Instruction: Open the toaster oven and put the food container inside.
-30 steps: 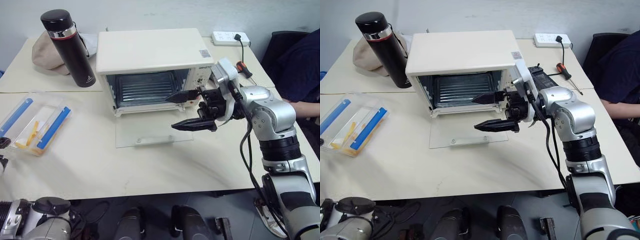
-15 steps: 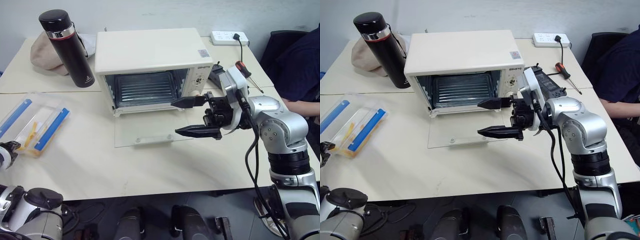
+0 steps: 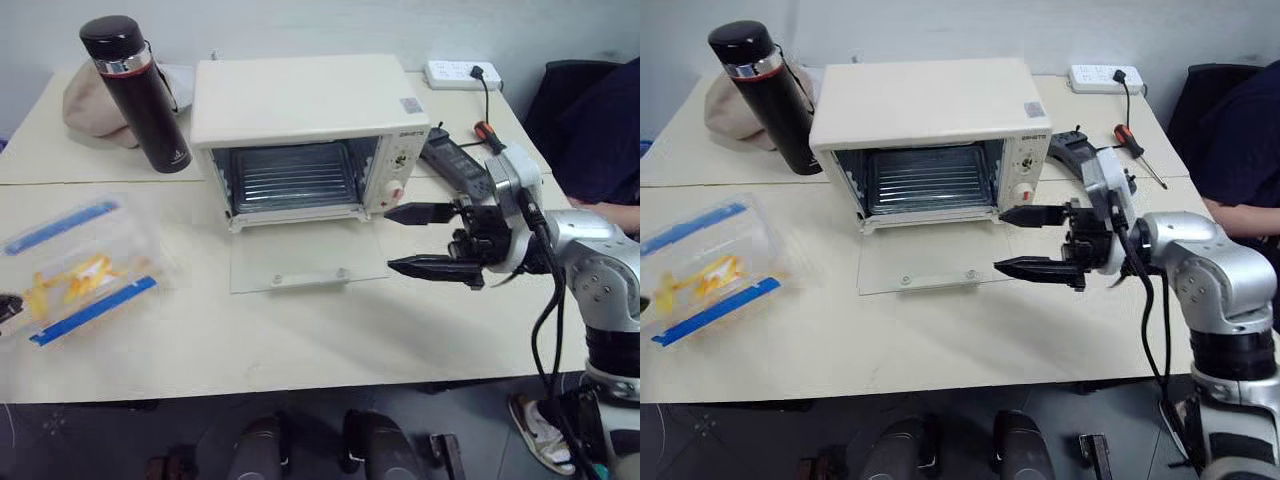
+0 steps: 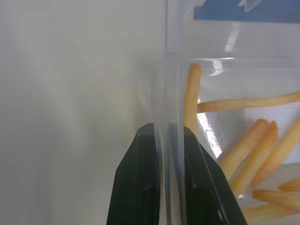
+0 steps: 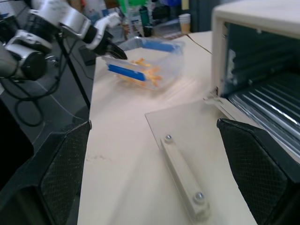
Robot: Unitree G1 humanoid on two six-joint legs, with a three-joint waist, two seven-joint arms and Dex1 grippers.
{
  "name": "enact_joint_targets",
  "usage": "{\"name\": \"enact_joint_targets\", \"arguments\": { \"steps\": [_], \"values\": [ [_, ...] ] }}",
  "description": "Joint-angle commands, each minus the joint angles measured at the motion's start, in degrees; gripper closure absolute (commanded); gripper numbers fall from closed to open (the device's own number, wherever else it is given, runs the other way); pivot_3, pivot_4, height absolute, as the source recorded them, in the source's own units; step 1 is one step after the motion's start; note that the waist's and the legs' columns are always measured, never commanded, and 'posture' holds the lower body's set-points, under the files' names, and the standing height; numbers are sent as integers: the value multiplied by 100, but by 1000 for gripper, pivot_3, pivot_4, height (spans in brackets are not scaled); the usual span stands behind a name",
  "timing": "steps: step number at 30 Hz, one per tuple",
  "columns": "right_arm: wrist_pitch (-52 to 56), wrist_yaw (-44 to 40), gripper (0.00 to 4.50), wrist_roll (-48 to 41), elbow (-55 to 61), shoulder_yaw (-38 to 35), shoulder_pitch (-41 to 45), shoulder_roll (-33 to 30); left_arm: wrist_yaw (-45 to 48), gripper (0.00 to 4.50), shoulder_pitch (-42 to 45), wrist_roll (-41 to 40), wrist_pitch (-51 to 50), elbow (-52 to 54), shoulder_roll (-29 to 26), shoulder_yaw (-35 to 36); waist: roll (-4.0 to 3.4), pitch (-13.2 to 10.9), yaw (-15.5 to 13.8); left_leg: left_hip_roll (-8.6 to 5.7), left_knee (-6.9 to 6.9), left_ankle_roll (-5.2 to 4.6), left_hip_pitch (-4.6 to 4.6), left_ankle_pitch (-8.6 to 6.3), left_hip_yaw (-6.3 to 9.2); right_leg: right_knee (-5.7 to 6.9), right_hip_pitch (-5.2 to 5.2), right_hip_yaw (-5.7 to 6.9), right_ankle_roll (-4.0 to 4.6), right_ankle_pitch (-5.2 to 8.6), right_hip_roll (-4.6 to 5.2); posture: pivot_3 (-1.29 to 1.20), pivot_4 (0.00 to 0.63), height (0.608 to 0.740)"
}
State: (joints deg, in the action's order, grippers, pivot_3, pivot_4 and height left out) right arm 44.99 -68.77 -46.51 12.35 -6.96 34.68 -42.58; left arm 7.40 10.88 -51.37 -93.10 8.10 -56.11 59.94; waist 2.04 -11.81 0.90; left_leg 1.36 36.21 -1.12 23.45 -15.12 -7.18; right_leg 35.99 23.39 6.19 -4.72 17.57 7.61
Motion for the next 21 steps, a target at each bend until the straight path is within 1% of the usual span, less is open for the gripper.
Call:
{"name": "enact_joint_targets", "arguments": {
  "steps": [1,4,6,7,9,13,14,16,17,21],
  "values": [
    [73,142,0,-290,277,-304,4,-104,-230,4416,293,-1427,60,579,-43,-221,-12,-1,-18,0,0,1,0,0,0,0,0,-1,2,-1,1,0,150,740],
    [87,274,0,-324,281,-374,-59,-116,-894,4416,759,-2199,60,718,177,-807,-20,-1,-44,0,-3,4,-8,3,-2,0,-7,-2,6,-5,1,0,150,740],
    [51,345,0,-300,320,-430,-185,-152,-1514,4416,1218,-2677,60,755,457,-1326,-20,-1,-80,1,-3,3,-10,6,-3,5,-8,-2,7,-5,-4,0,150,740],
    [34,376,0,-293,356,-477,-263,-172,-1880,4416,1425,-2818,60,738,669,-1569,-18,-2,-82,1,-3,1,-10,7,-3,5,-9,-1,7,-5,-8,0,150,740],
    [0,437,0,-299,431,-602,-438,-221,-2562,4416,1831,-2750,60,747,1122,-2028,-18,-2,-102,-1,-1,-9,-6,12,-5,6,-9,0,5,-6,-11,0,150,740],
    [-26,610,0,-315,586,-817,-756,-301,-3824,4416,2474,-2638,66,625,2147,-2477,-13,-3,-97,-9,13,-52,0,30,-13,6,-12,-2,-9,-14,-12,0,150,740],
    [-32,622,0,-314,638,-880,-869,-352,-4189,4416,2595,-2734,119,562,2441,-2597,-12,-2,-101,-9,15,-54,0,30,-15,6,-13,-4,-11,-15,-13,0,150,740],
    [-108,605,0,-235,741,-951,-1106,-468,-5171,4416,2691,-3326,521,280,2849,-2772,-12,-2,-145,-9,23,-57,-2,30,-12,5,-21,-2,-13,-16,-13,0,150,740],
    [-187,572,0,-164,789,-977,-1243,-533,-5446,4416,2788,-3431,589,178,2942,-2887,-11,-3,-146,-9,26,-57,-3,30,-9,5,-25,-2,-14,-16,-12,0,150,740],
    [-366,478,0,-148,929,-1140,-1689,-699,-6020,4416,3227,-3854,838,-132,2983,-3686,-10,-2,-232,-4,56,-57,-6,29,-5,19,-36,2,-14,-16,-18,0,150,740]
  ]
}}
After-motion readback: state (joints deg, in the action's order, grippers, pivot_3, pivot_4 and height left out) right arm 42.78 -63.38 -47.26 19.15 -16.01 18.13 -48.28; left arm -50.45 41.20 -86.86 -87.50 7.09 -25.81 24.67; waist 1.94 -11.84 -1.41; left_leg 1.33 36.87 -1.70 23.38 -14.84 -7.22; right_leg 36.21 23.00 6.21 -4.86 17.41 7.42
